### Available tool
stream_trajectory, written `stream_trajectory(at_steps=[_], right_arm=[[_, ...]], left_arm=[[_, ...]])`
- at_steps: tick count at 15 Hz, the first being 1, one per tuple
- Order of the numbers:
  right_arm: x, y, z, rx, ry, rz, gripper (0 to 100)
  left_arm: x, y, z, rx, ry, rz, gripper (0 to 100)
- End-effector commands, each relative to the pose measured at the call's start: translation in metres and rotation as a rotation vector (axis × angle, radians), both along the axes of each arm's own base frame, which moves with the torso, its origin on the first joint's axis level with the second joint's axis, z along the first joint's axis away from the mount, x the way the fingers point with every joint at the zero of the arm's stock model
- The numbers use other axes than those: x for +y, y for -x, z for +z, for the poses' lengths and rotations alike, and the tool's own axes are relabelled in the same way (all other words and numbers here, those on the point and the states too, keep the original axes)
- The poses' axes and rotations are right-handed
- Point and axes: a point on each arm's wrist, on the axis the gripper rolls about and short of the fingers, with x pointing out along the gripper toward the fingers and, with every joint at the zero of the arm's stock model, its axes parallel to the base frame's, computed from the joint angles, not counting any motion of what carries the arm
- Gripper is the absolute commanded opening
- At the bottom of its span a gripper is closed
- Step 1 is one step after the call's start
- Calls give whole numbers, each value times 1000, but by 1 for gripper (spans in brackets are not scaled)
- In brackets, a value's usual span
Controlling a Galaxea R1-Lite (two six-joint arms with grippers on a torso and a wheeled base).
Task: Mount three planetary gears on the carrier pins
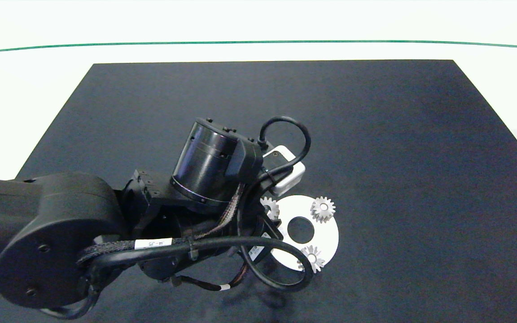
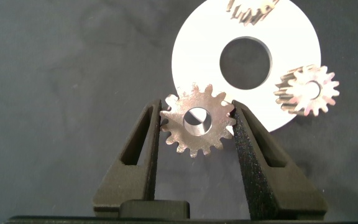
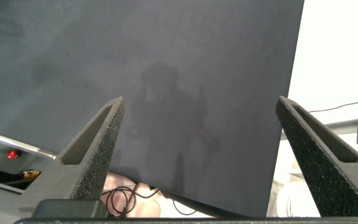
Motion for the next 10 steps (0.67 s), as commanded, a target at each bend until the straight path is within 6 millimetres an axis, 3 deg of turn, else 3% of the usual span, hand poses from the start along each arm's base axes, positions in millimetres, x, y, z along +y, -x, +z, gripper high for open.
stream_trajectory(at_steps=[1, 10], right_arm=[[0, 0, 0, 5, 4, 0, 100], [-1, 1, 0, -4, 0, 2, 100]], left_arm=[[-8, -5, -8, 11, -26, -7, 0], [-19, -13, -15, 18, -40, -7, 0]])
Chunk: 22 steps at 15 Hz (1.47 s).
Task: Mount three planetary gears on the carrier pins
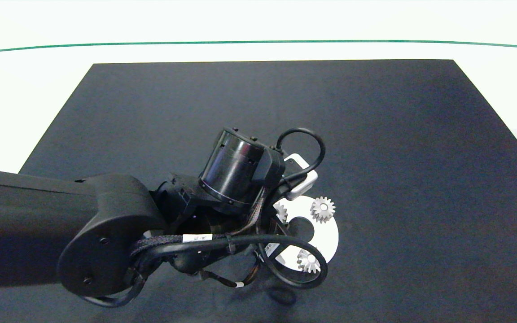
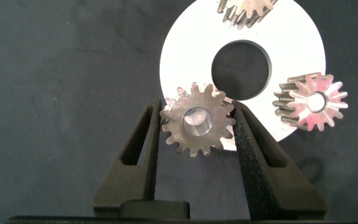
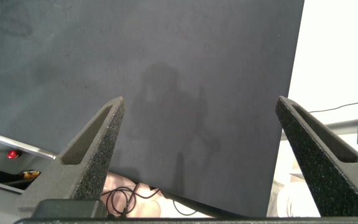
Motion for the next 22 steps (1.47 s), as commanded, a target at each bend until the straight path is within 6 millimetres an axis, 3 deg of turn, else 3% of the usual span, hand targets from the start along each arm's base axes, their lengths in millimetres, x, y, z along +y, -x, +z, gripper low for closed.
stream_trajectory(at_steps=[1, 22], right_arm=[[-1, 1, 0, -2, 1, -1, 100], [-3, 2, 0, -12, -5, 26, 100]], left_arm=[[-4, -3, -3, 3, -8, 1, 0], [-5, -12, -12, 2, -45, 2, 0]])
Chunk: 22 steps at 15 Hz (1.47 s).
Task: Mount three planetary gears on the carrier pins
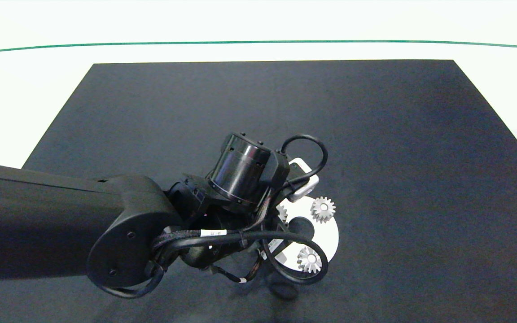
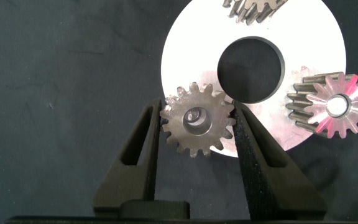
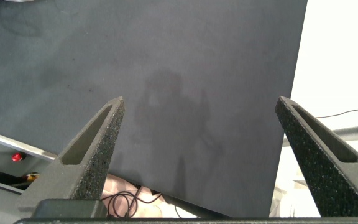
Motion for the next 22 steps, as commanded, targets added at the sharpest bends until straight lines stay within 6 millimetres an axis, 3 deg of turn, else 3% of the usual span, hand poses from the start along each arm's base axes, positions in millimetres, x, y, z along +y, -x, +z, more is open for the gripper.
stream_trajectory(at_steps=[1, 11, 12, 22], right_arm=[[0, 0, 0, 3, 5, 0, 100], [0, 0, 0, 4, 4, 1, 100], [0, 0, 0, 4, 5, 1, 100], [0, 0, 0, 3, 3, -1, 100]], left_arm=[[1, -4, -2, 3, -8, 11, 0], [0, -7, -3, 5, -5, 16, 0], [0, -7, -4, 7, -7, 16, 100], [3, -5, 1, 4, 7, 23, 100]])
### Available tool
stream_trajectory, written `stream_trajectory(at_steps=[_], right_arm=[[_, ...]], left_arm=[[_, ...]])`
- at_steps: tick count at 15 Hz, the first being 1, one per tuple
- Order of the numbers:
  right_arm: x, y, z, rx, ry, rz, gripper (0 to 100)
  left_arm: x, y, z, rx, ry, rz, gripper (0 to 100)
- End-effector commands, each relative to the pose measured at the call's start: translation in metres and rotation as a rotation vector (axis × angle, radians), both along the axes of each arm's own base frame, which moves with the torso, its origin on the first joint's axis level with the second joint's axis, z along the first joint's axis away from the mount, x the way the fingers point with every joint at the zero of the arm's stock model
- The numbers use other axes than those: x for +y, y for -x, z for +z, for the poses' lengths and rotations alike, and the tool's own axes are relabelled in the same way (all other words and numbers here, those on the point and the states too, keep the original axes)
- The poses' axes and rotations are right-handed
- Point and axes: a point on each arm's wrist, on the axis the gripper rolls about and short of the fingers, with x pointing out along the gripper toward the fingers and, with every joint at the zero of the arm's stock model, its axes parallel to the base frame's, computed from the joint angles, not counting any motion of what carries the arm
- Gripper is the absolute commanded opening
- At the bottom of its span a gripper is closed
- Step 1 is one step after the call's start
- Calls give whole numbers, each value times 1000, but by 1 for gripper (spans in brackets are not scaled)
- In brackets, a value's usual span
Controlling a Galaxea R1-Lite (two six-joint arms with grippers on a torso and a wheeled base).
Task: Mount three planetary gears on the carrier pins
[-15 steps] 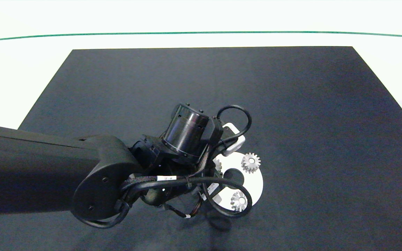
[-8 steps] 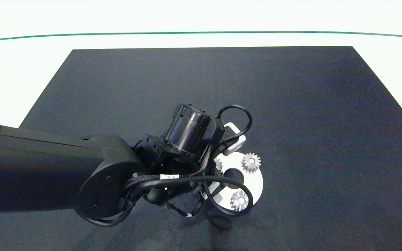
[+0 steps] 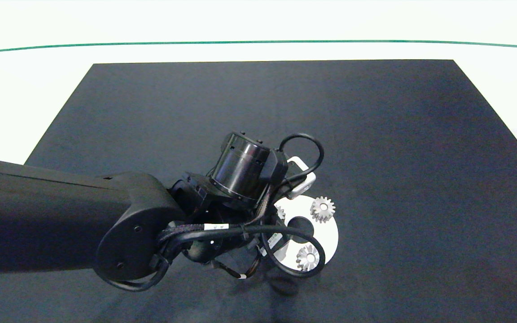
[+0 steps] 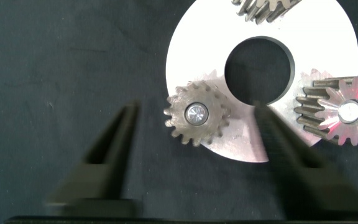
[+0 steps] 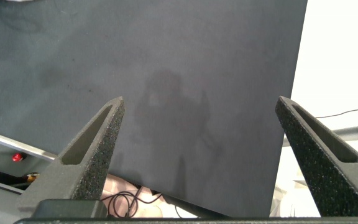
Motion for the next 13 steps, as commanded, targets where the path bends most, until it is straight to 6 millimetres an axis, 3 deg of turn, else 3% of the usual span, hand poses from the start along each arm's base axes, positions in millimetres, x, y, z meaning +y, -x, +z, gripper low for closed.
stream_trajectory(at_steps=[1, 3, 5, 8, 11, 13], right_arm=[[0, -1, 1, 5, 5, -1, 100], [2, -4, 6, 17, 2, -2, 100], [7, -12, 18, 42, 2, -17, 100], [14, -20, 40, 18, -10, -68, 100], [23, -30, 51, 39, 8, -175, 100], [26, -34, 61, 14, 0, -225, 100]], left_arm=[[6, 1, 7, -7, 22, 17, 100], [29, -7, 24, -32, 73, 91, 100], [72, -14, 47, -56, 105, 206, 100], [119, -7, 74, -91, 133, 324, 100], [152, 2, 85, -137, 149, 411, 100], [188, 20, 82, -159, 142, 523, 100]])
